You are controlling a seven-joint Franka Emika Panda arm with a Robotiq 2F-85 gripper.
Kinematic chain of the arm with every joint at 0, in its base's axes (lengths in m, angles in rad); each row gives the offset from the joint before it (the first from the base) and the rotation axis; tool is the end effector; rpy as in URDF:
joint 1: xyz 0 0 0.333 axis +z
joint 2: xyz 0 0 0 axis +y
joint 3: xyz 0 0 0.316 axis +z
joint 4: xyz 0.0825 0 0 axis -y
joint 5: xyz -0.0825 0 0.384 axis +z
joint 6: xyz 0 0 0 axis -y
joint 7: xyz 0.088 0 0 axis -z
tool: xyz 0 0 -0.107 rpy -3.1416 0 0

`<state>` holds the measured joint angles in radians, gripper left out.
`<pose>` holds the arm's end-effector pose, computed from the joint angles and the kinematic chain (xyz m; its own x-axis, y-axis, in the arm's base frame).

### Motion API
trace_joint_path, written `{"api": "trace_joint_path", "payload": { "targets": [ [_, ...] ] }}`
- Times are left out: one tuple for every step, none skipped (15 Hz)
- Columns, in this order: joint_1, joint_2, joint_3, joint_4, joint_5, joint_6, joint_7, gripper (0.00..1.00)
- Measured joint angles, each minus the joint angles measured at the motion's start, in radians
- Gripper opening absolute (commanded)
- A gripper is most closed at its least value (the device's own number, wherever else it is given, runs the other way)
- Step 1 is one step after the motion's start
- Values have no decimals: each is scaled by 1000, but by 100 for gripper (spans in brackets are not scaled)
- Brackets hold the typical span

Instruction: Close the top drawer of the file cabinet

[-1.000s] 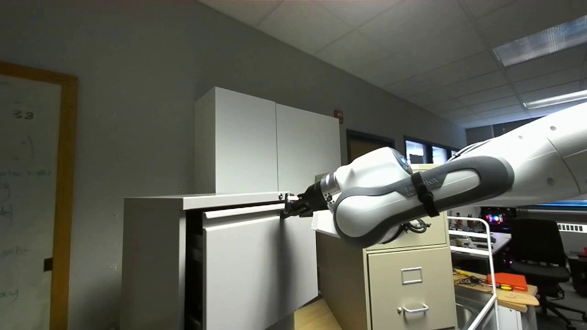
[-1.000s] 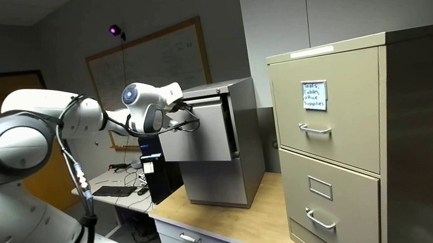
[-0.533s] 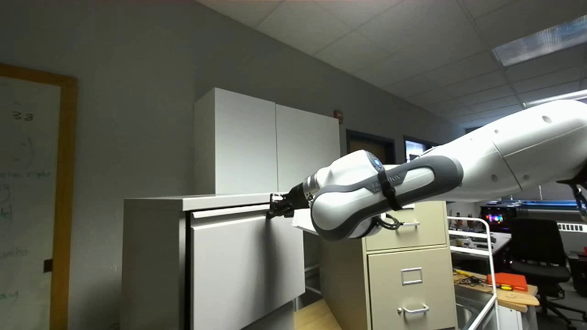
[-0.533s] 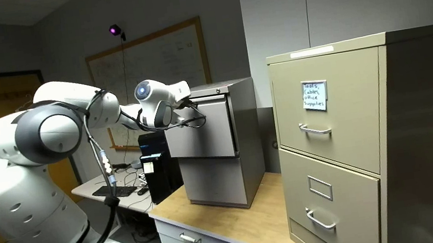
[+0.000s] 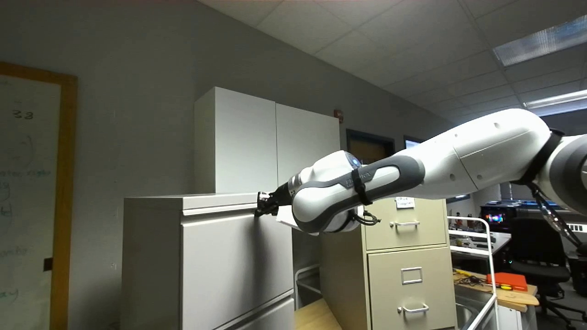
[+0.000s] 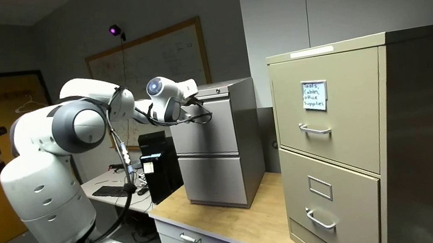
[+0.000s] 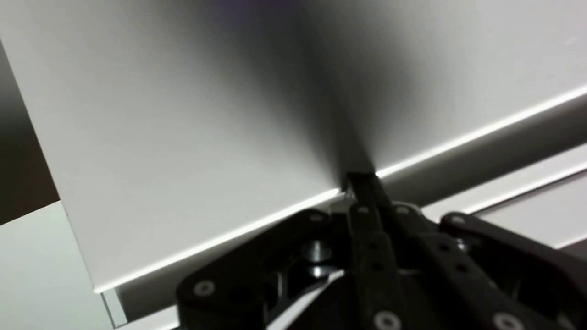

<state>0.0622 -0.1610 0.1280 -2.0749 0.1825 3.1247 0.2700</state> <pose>0.5432 0.0943 0.6495 0.3920 -0.3527 0.8497 0.0210 -0.9199 -0.3915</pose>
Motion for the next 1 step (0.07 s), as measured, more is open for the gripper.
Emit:
{"api": "trace_joint_path", "payload": {
  "targets": [
    [0,11,-1,18,1,-12,0,0]
  ]
}}
